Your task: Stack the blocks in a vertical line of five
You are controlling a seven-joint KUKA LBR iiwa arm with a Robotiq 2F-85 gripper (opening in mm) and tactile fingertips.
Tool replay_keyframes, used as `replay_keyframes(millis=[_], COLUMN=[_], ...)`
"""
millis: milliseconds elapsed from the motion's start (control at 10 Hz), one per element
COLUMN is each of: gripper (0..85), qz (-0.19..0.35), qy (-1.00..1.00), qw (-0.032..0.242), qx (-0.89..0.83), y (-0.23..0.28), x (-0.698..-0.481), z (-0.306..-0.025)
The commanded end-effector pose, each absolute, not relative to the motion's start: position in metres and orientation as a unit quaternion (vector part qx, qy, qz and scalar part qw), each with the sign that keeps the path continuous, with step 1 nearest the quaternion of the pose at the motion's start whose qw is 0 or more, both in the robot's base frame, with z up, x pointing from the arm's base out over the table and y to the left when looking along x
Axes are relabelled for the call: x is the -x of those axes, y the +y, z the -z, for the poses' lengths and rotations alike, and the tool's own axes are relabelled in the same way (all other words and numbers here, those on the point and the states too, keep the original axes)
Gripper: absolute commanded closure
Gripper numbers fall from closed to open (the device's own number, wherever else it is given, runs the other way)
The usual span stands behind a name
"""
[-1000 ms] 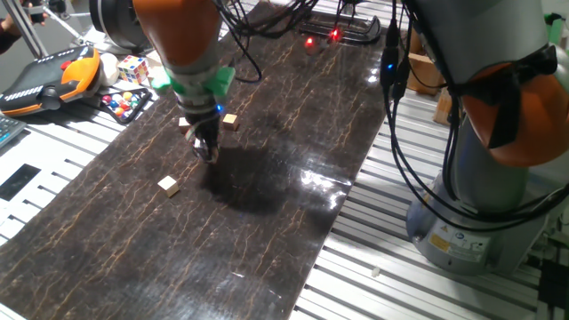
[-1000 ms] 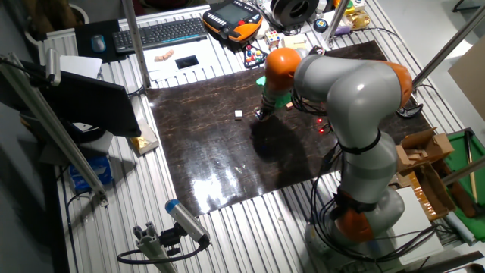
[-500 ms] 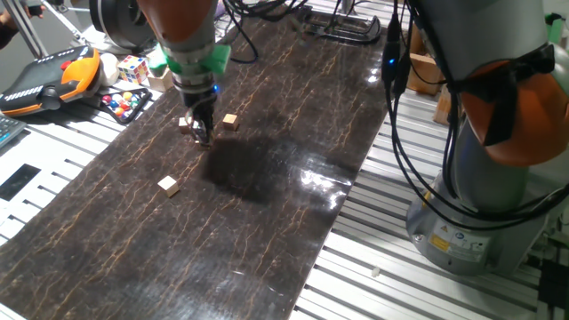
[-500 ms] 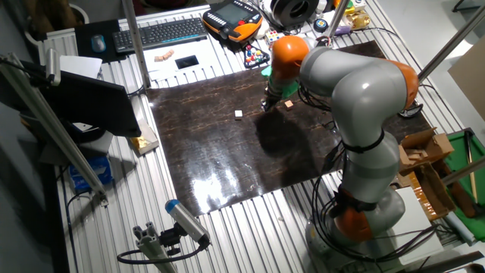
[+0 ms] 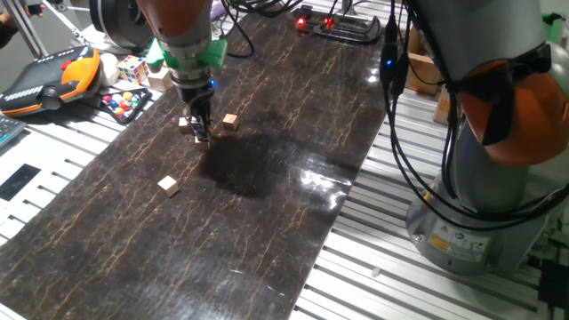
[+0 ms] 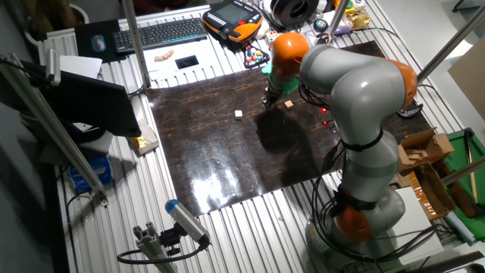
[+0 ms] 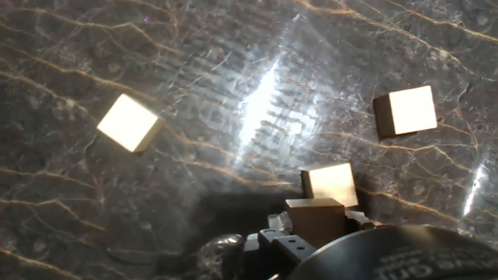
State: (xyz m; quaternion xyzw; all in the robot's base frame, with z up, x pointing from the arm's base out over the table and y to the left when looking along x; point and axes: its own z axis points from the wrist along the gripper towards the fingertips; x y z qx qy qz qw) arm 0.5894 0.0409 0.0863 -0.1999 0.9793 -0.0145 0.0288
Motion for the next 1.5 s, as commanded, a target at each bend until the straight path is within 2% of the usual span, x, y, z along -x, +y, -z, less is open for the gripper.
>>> replay_keyframes(millis=[0,300,1400], gripper=[84.0,84.0,84.0], qz=[0.015,0.020,0.007], qy=[0.980,0.982,0.974], qw=[0.028,0.026,0.039], qx=[0.198,0.188,0.222], y=[0.040,0.039,0.035], x=[-0.591,-0.596,-0.612], z=[-0.086,-0.090,-0.074])
